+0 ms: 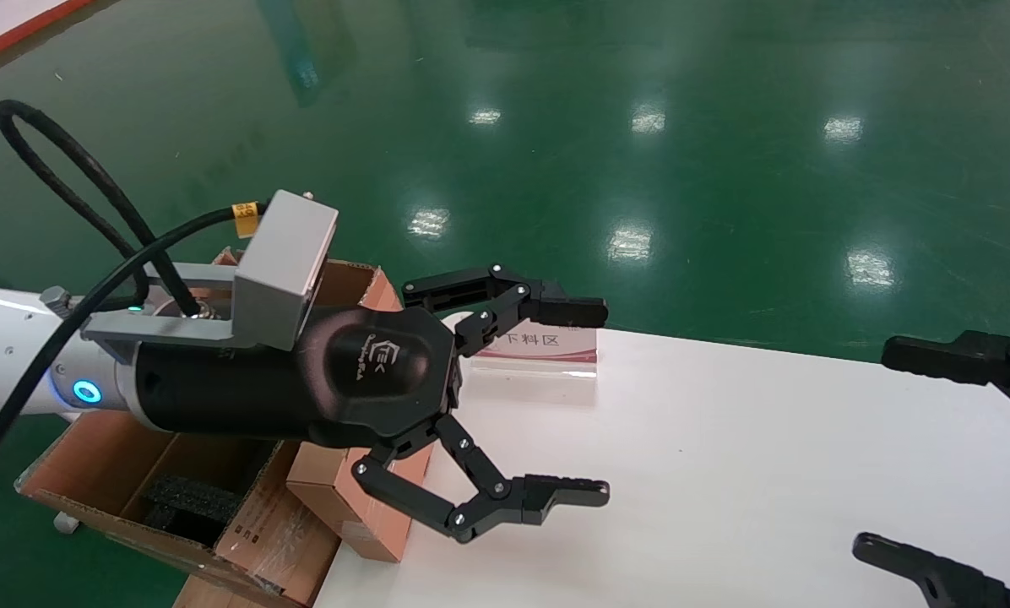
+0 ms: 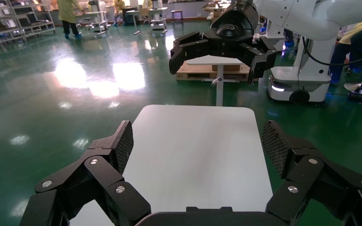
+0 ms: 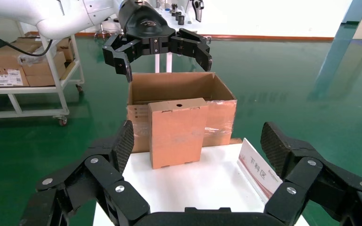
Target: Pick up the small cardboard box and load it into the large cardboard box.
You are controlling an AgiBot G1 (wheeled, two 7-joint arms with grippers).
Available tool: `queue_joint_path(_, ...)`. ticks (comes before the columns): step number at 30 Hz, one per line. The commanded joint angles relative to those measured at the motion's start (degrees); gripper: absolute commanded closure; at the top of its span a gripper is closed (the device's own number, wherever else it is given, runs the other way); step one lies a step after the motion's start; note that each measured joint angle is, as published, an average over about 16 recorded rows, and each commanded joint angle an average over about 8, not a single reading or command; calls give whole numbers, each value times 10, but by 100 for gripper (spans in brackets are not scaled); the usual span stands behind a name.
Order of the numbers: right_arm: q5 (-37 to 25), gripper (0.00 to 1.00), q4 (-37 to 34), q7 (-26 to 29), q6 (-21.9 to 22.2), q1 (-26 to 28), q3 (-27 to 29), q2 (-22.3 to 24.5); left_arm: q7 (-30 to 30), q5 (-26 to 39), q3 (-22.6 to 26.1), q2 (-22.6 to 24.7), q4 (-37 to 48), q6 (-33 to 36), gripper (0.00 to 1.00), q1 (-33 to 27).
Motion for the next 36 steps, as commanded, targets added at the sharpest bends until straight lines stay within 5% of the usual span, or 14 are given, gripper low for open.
queue_joint_path(1,0,0,0,0,0,0,0,0,0,0,0,0,0,0,0,0)
queue_joint_path(16,0,0,0,0,0,0,0,0,-4,22,8,-5,-10,-1,0,-7)
queue_joint_path(27,0,0,-1,0,0,0,-1,0,-88,204,92,-11,-36,20,0,-121)
queue_joint_path(36,1,0,-1,-1,0,1,-1,0,-222,342,179,20,-27,38,0,-236)
